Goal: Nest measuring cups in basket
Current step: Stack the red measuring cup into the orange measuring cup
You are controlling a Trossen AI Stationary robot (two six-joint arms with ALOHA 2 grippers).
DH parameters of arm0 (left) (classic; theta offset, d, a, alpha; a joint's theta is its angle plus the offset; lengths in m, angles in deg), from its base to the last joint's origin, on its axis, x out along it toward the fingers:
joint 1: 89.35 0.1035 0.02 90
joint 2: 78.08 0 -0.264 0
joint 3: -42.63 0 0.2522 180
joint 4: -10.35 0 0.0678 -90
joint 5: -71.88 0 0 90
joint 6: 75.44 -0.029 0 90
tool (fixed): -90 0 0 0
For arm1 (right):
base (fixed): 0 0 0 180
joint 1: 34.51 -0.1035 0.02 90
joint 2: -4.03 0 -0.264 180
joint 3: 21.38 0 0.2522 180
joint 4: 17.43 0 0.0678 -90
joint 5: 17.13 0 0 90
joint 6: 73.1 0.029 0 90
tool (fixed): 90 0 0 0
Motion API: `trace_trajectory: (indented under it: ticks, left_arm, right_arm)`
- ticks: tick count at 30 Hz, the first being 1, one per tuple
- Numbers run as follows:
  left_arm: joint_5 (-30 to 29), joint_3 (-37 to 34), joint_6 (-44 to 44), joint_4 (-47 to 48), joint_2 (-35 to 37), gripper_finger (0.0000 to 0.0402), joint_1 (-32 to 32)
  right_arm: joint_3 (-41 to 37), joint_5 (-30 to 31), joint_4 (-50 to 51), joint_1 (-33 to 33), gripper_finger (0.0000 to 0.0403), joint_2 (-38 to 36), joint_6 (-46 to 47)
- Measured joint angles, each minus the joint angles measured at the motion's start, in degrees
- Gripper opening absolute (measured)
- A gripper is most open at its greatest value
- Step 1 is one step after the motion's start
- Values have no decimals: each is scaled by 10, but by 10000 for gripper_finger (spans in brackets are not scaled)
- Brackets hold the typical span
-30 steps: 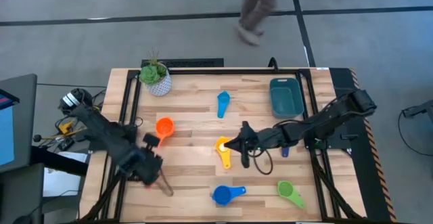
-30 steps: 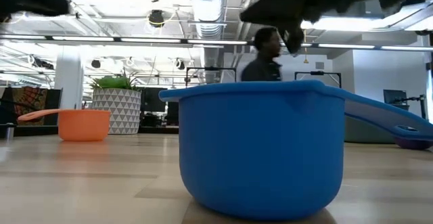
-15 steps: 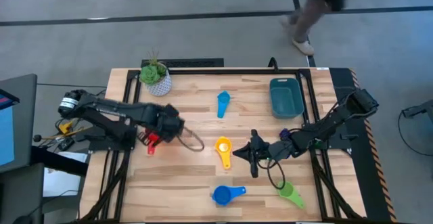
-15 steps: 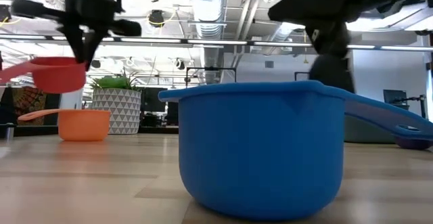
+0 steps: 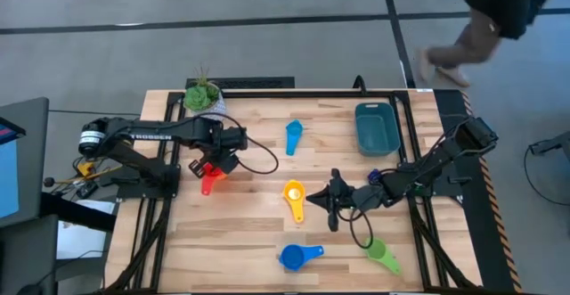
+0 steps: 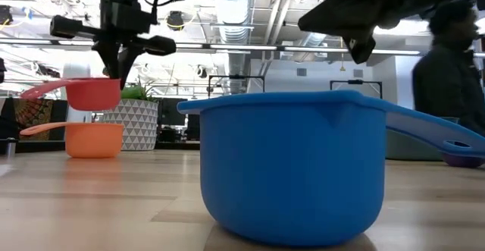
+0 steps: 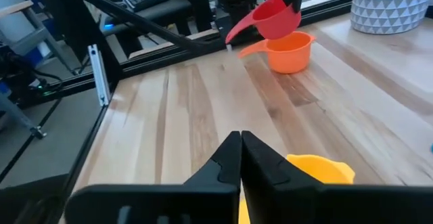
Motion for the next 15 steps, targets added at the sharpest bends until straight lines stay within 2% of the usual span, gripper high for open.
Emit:
trace_trajectory:
  ticks: [8, 15]
  left_arm:
    - [12, -36, -7, -8, 0, 4, 20]
    - [11, -54, -12, -68, 0, 36, 20]
  right_arm:
    - [0, -3, 7, 12, 32, 0, 0]
    - [0, -5, 7, 20, 22, 0, 0]
